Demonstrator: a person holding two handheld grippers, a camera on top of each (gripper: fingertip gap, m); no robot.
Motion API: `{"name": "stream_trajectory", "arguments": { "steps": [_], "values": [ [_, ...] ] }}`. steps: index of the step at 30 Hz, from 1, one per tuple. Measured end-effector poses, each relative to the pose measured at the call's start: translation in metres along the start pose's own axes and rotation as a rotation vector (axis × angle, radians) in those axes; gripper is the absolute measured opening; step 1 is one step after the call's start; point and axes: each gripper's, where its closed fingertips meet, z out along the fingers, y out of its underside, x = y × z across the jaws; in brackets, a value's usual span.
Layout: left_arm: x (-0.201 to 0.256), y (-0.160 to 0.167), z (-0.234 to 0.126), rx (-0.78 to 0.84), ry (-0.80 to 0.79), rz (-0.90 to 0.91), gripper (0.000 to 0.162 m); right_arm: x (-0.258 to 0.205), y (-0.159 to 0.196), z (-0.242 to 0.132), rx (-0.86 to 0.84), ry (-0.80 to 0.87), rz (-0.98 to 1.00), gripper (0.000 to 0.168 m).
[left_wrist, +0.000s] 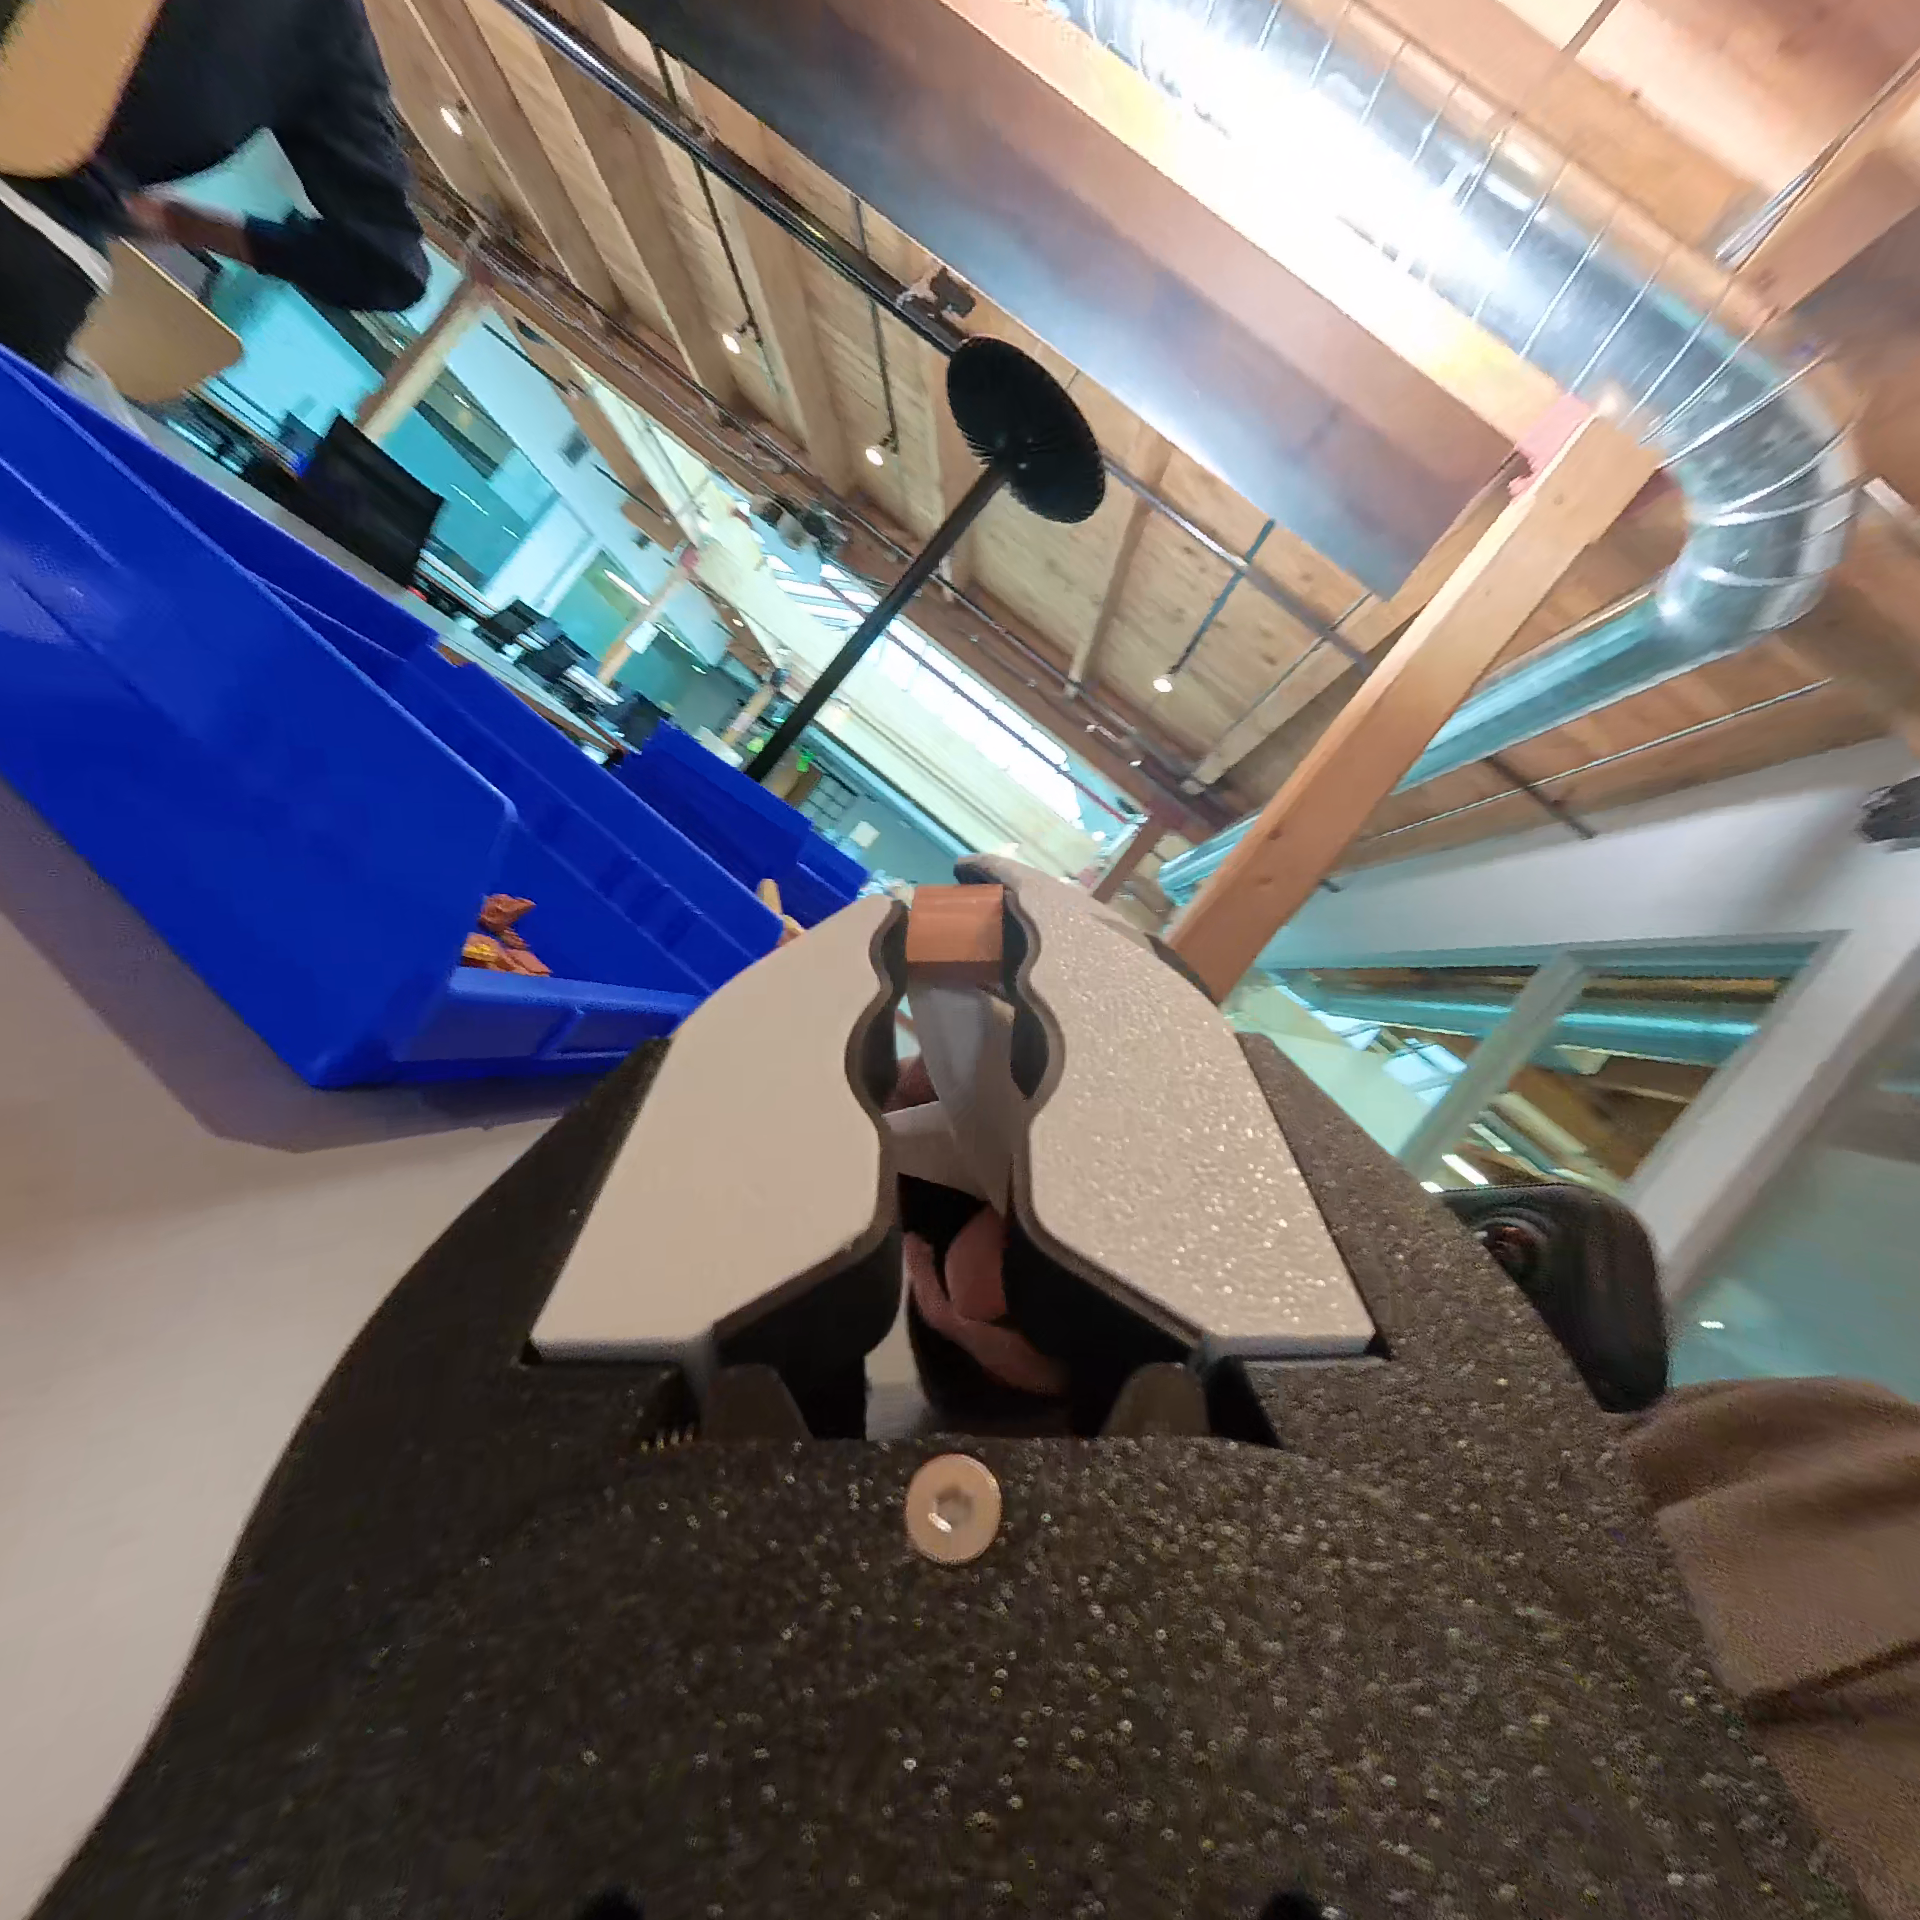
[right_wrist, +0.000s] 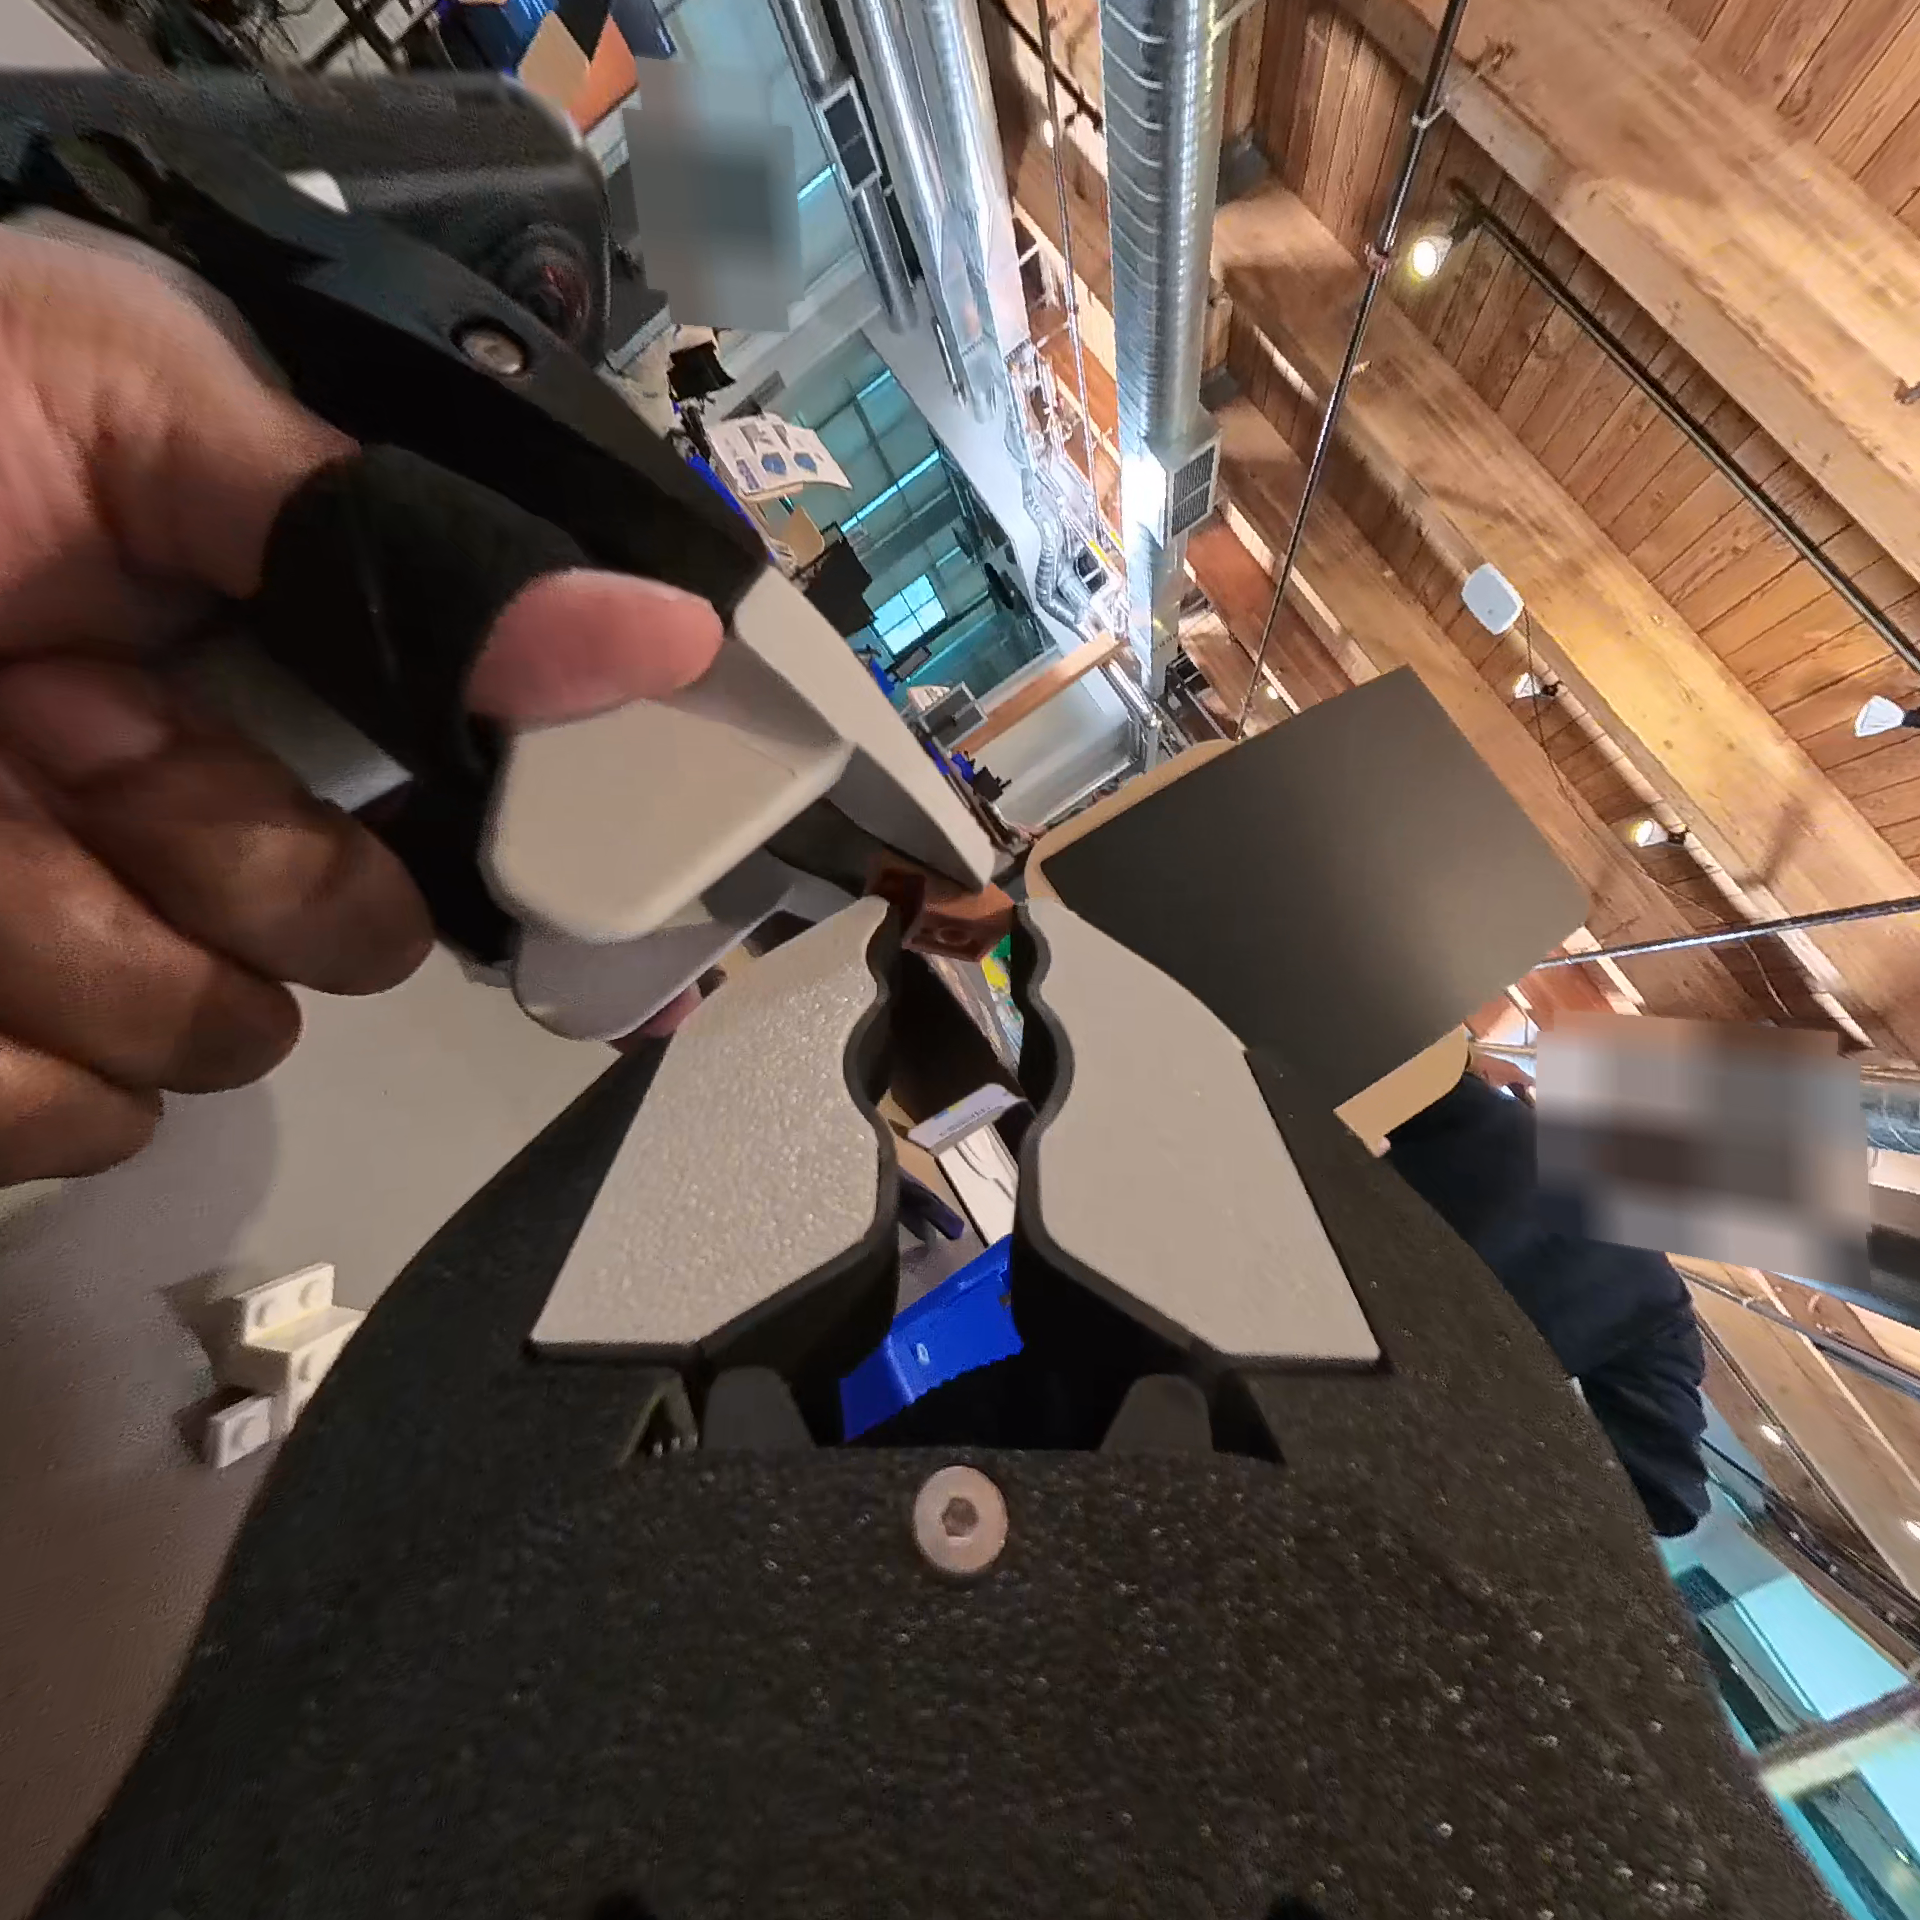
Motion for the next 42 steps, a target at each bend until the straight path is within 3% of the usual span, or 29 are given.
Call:
{"name": "stream_trajectory", "arguments": {
  "steps": [11,25,33,37,42],
  "values": [
    [0.006,0.001,-0.002,-0.028,-0.206,0.535,0.017,0.0,-0.003,-0.001,-0.096,-0.028,0.138,0.019],
    [0.017,0.007,0.001,-0.076,-0.171,0.644,0.017,0.002,-0.006,-0.012,-0.07,-0.1,0.234,0.015],
    [0.017,0.025,0.0,-0.238,-0.036,0.434,0.017,-0.003,-0.004,-0.025,0.032,-0.219,0.048,0.015],
    [0.02,0.033,-0.001,-0.29,0.076,0.211,0.017,-0.005,-0.002,-0.033,0.092,-0.317,0.05,0.015],
    [0.019,0.038,0.0,-0.309,0.111,0.109,0.017,-0.007,0.0,-0.036,0.102,-0.353,0.079,0.015]
  ]
}}
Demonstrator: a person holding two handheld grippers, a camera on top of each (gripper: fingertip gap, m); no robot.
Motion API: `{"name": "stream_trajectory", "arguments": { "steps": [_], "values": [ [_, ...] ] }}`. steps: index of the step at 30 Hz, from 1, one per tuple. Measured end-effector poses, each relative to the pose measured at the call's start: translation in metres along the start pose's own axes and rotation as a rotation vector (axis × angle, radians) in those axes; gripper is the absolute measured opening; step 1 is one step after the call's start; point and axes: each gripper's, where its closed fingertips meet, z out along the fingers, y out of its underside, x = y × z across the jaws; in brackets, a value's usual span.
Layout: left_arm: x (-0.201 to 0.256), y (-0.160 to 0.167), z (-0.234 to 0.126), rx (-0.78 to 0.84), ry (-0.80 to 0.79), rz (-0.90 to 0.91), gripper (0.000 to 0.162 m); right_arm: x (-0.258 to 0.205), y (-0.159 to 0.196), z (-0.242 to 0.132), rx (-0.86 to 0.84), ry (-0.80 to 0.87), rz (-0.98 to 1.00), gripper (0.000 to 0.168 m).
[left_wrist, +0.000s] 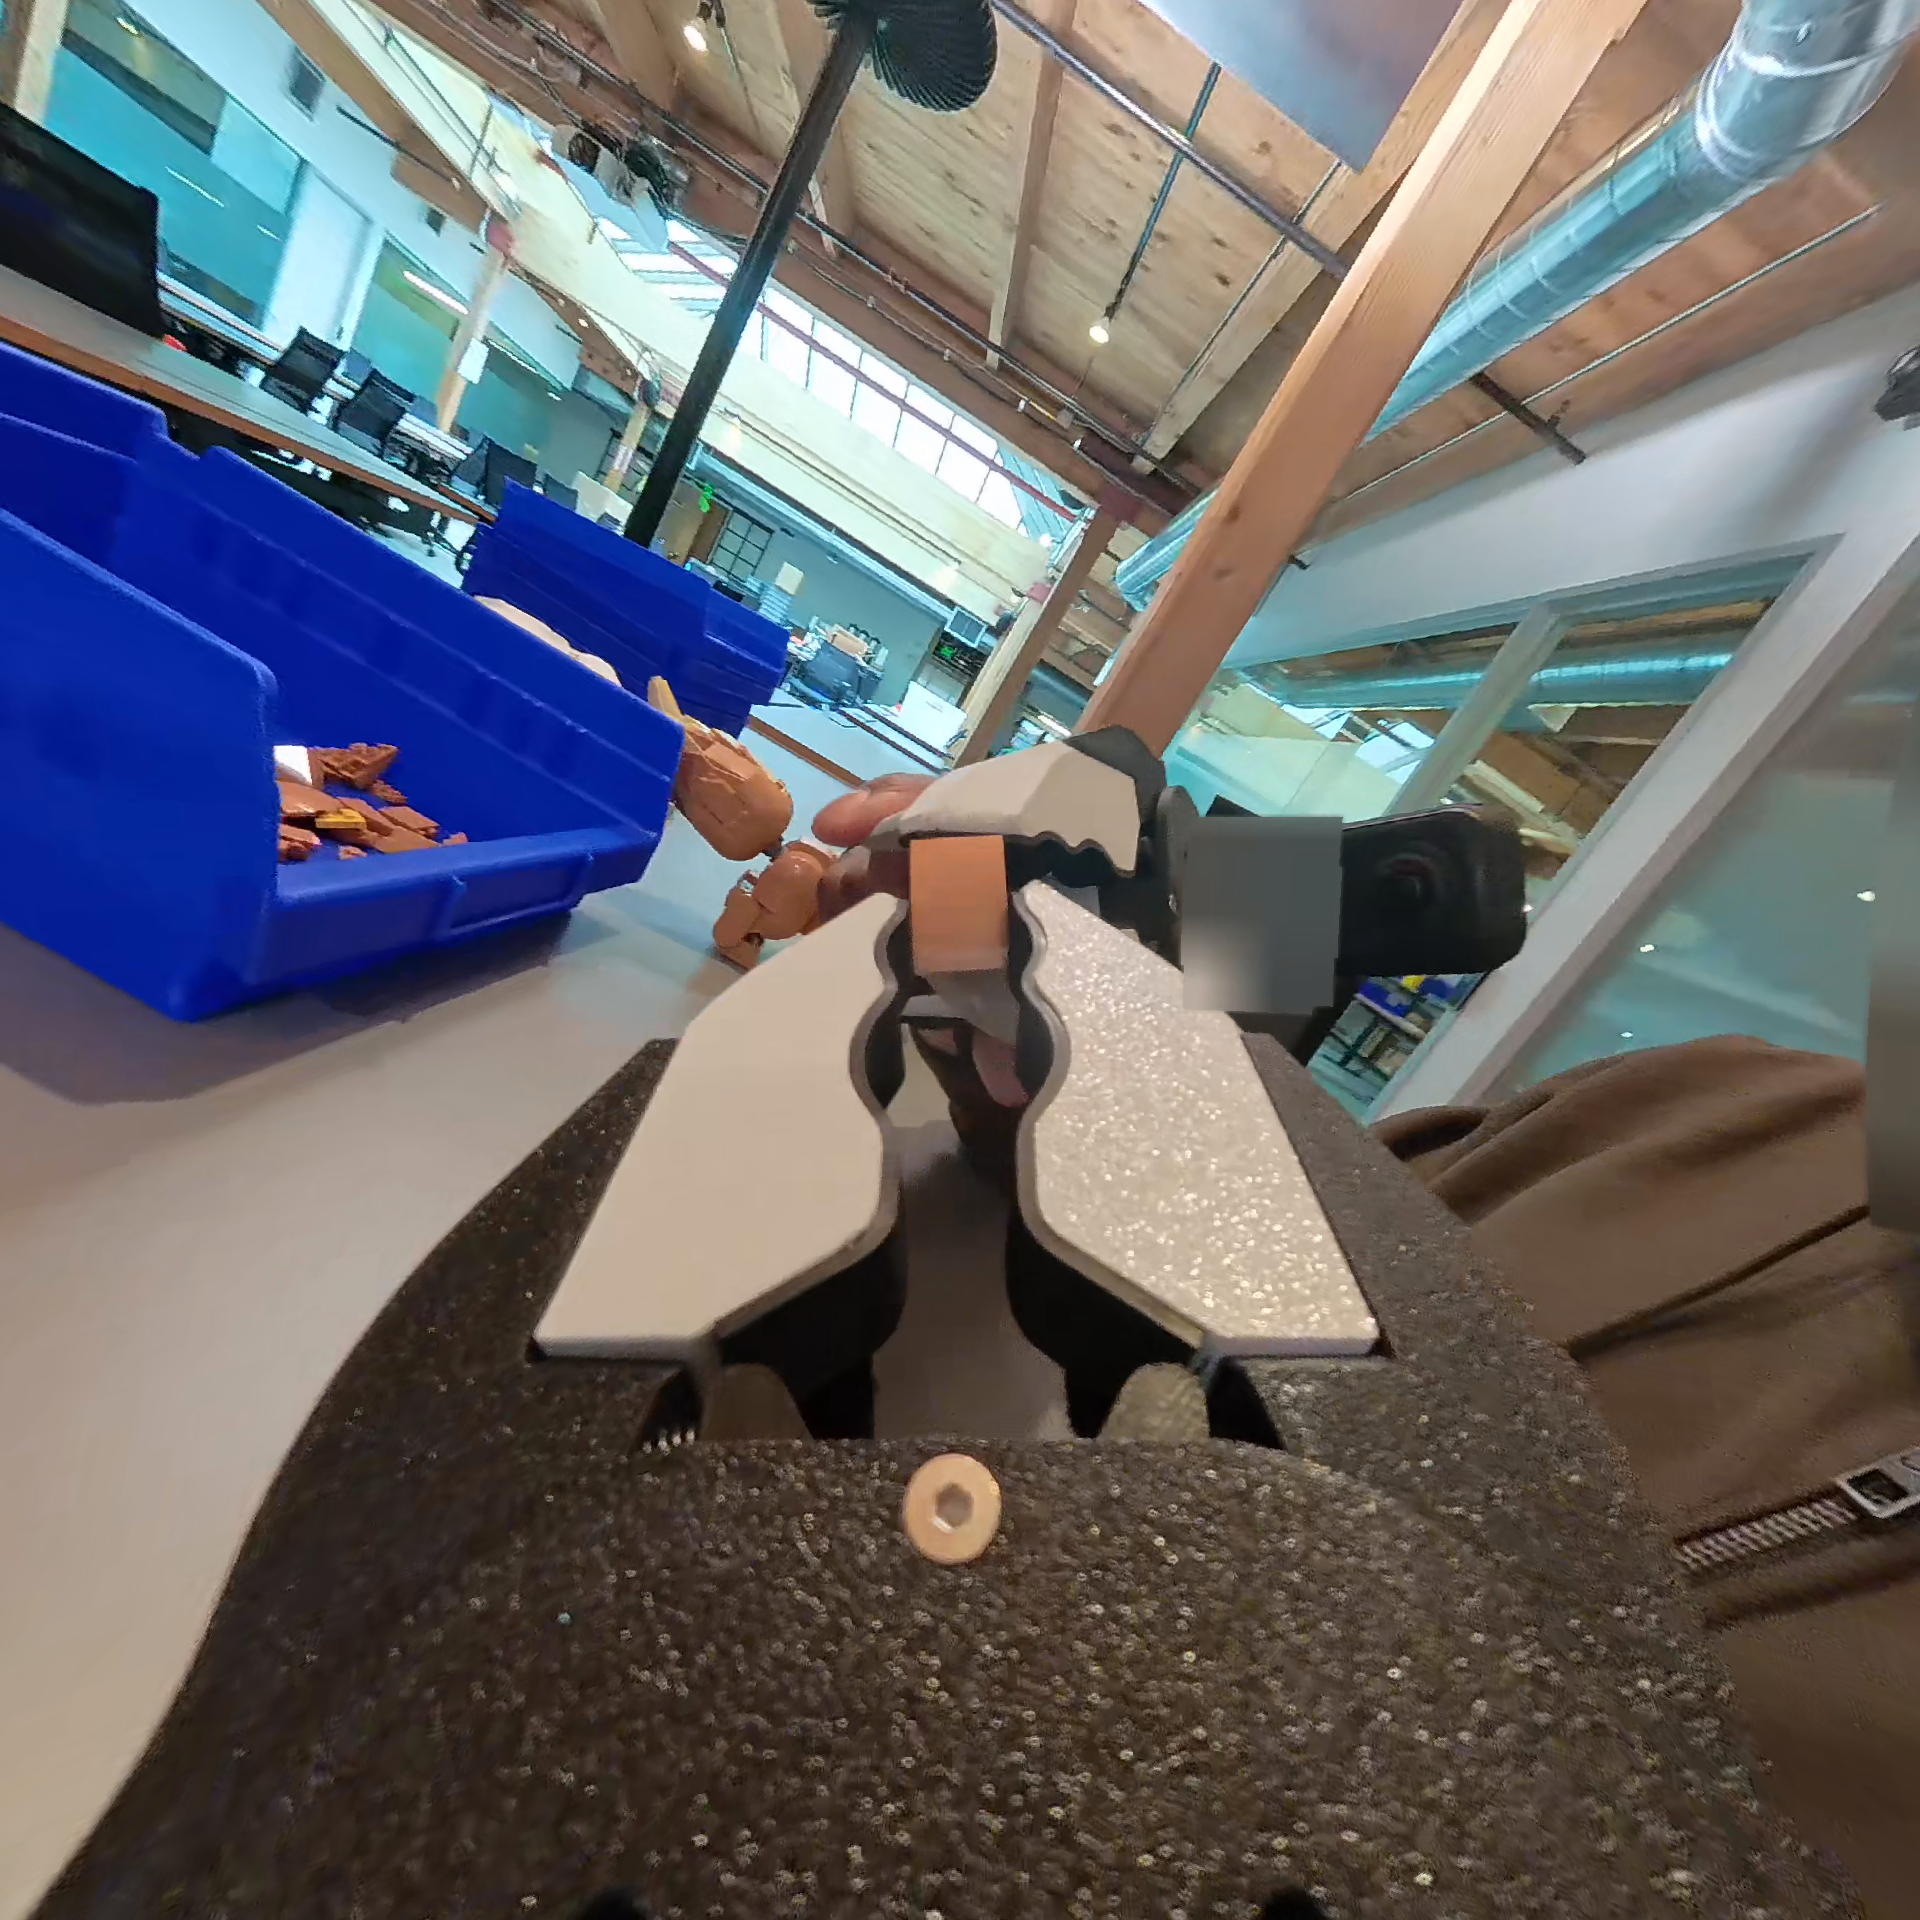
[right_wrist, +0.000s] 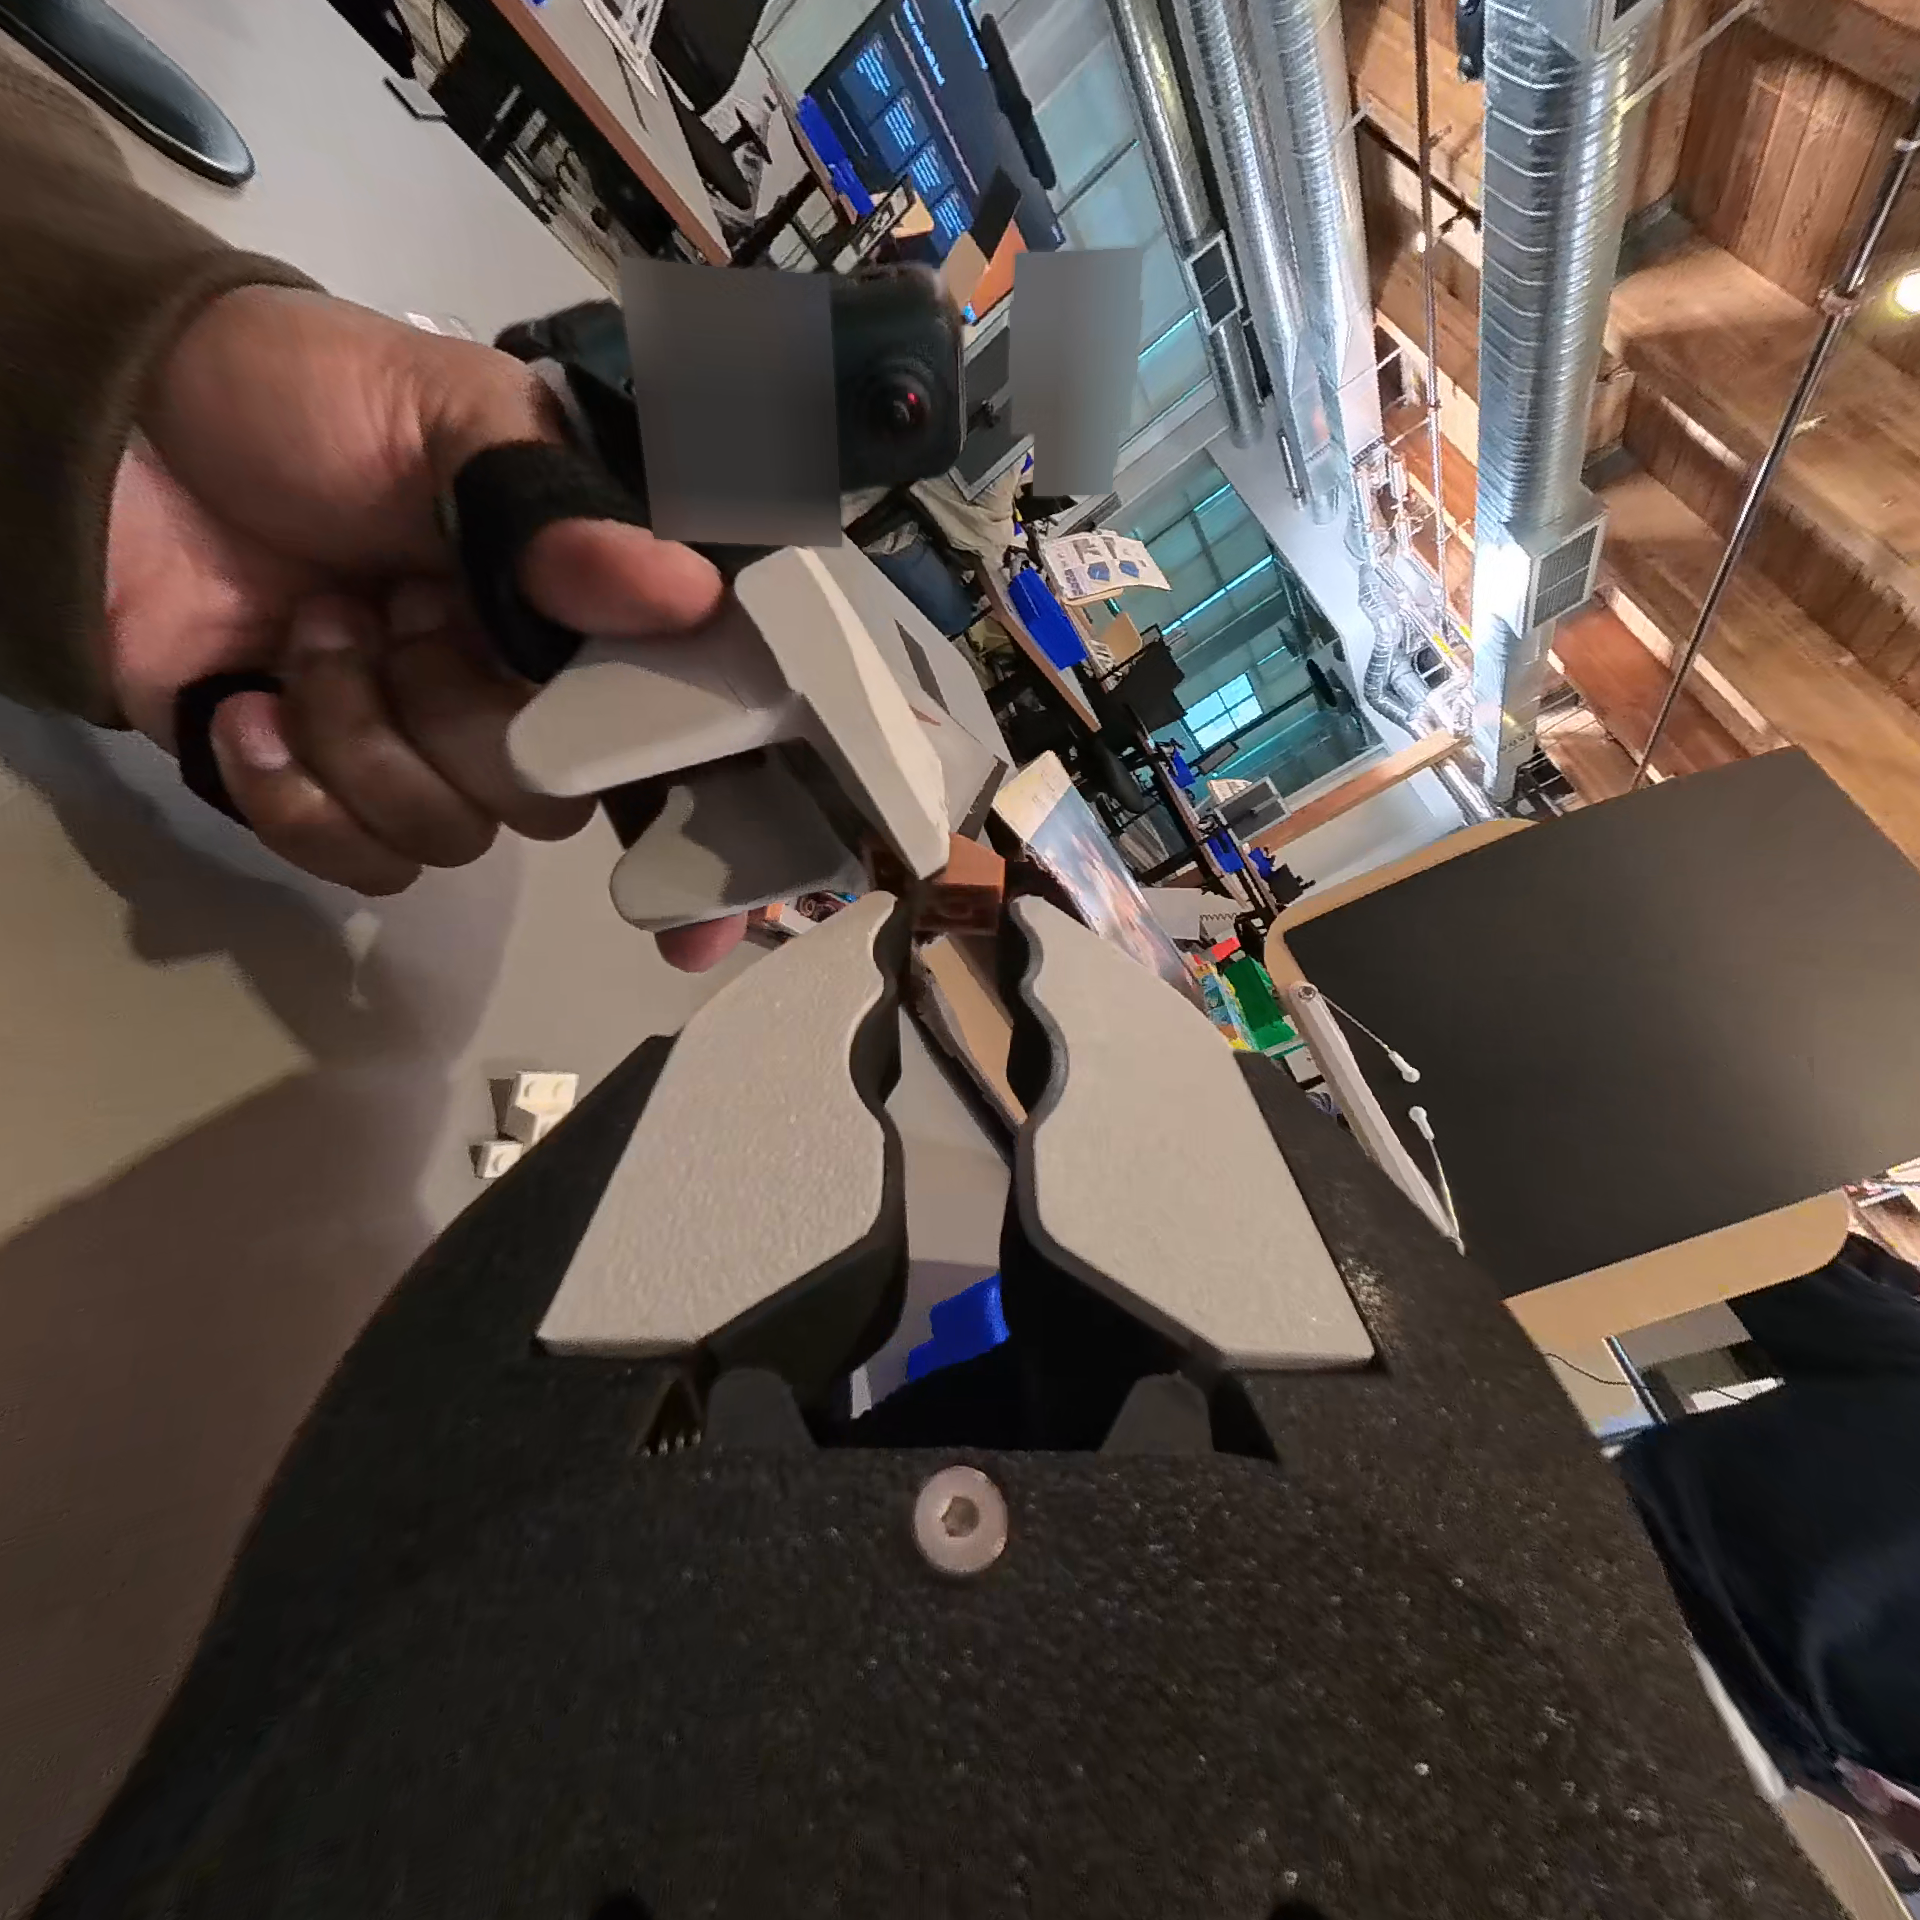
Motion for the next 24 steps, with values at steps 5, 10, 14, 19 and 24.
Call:
{"name": "stream_trajectory", "arguments": {
  "steps": [5,10,14,19,24],
  "values": [
    [0.003,-0.004,-0.001,0.057,0.063,-0.101,0.017,0.002,-0.002,0.001,0.016,0.044,0.001,0.015],
    [-0.009,-0.008,-0.006,0.082,-0.104,0.049,0.017,0.0,0.01,0.012,-0.157,0.153,-0.13,0.024],
    [-0.01,-0.011,-0.008,0.088,-0.196,0.189,0.017,0.0,0.005,0.016,-0.167,0.174,-0.048,0.03],
    [-0.011,-0.007,-0.006,0.034,-0.292,0.351,0.017,0.007,0.004,0.013,-0.176,0.197,0.02,0.031],
    [-0.014,-0.001,-0.004,-0.029,-0.334,0.412,0.017,0.0,0.009,0.012,-0.202,0.179,-0.06,0.018]
  ]
}}
